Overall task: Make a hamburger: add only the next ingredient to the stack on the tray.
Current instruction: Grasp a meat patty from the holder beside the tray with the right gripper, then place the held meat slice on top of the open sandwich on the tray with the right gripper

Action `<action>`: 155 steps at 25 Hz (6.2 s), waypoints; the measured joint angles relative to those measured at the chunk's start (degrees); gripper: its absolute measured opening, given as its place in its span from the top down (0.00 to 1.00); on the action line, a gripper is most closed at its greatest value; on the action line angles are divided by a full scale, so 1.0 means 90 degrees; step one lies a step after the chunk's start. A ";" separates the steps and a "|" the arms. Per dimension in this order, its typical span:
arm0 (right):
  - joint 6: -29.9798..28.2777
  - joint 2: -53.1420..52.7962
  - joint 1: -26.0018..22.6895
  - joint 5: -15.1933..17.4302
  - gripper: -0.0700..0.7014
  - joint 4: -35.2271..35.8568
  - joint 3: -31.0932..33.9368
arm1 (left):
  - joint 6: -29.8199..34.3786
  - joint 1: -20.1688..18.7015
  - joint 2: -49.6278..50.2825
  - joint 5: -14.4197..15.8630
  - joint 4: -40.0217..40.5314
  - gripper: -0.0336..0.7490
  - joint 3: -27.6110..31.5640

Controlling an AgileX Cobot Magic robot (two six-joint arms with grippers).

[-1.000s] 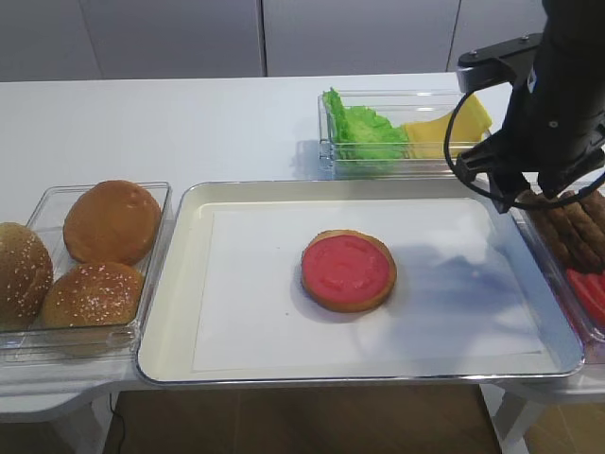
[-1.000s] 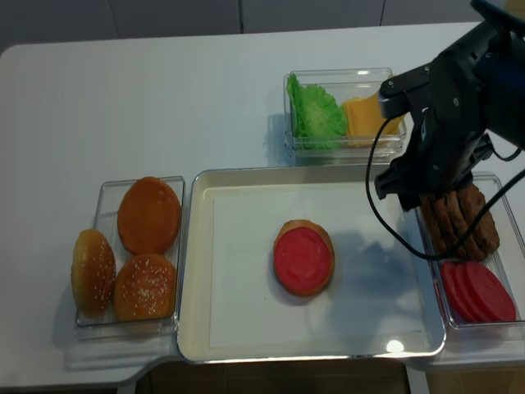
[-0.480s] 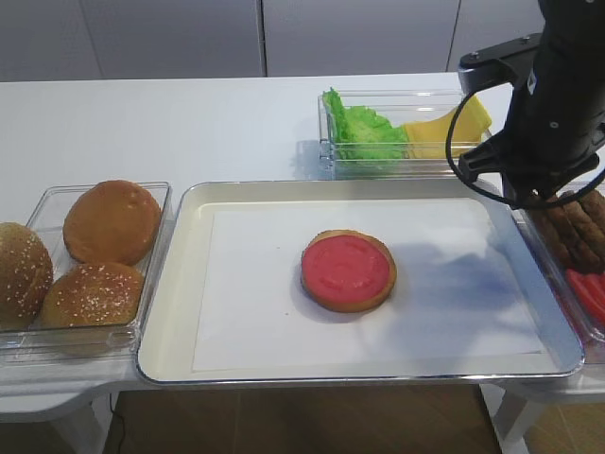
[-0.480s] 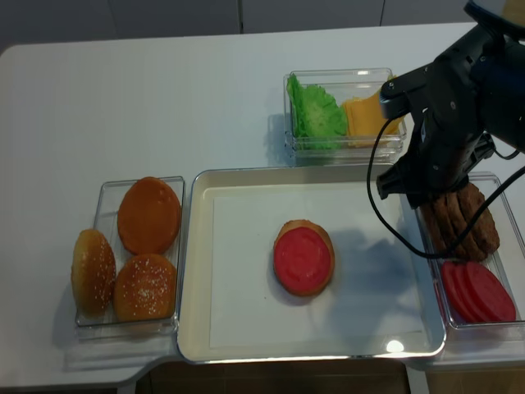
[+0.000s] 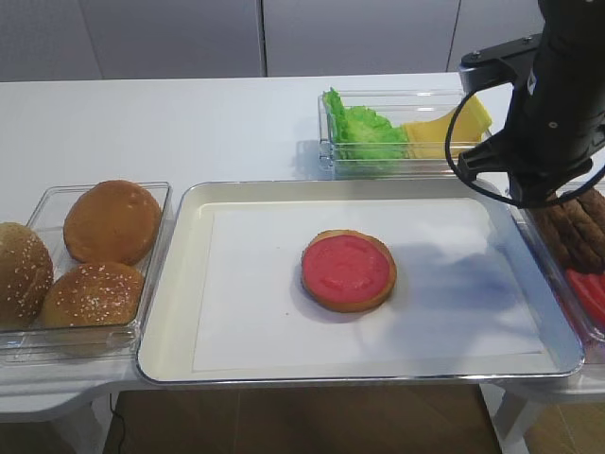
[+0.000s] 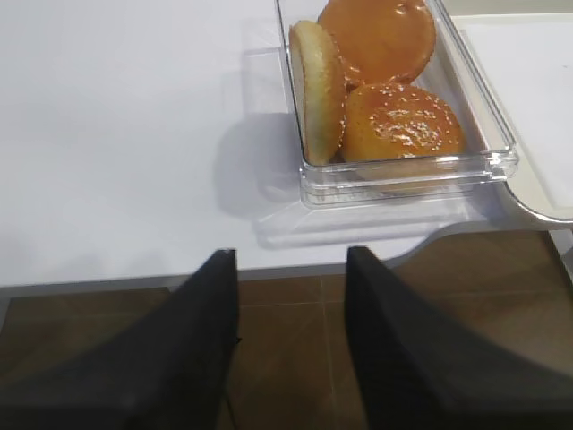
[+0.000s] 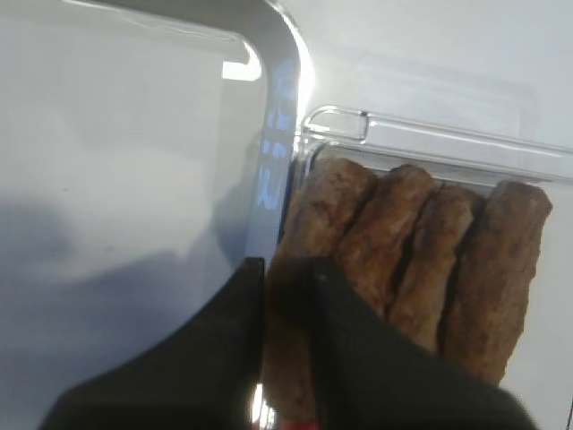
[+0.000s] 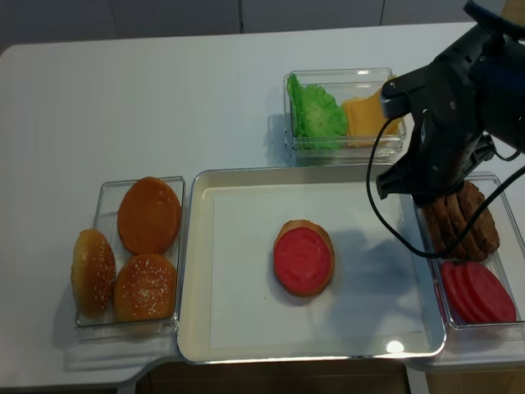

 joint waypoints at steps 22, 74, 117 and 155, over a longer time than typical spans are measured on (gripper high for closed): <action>0.0170 -0.0453 0.0000 0.0152 0.87 -0.0045 -0.0010 | 0.0000 0.0000 0.0000 0.0000 0.0000 0.58 0.0000; 0.0202 0.0014 0.0000 0.0126 0.78 -0.0131 -0.0010 | 0.0000 0.0000 0.0000 0.0000 0.0000 0.58 0.0000; 0.0134 -0.2169 0.1301 0.0303 0.80 0.0313 -0.0010 | 0.0000 0.0000 0.0000 0.0000 0.0000 0.58 0.0000; 0.1669 -0.0085 0.3175 0.0289 0.80 -0.1104 -0.0621 | 0.0000 0.0000 0.0000 0.0000 0.0000 0.58 0.0000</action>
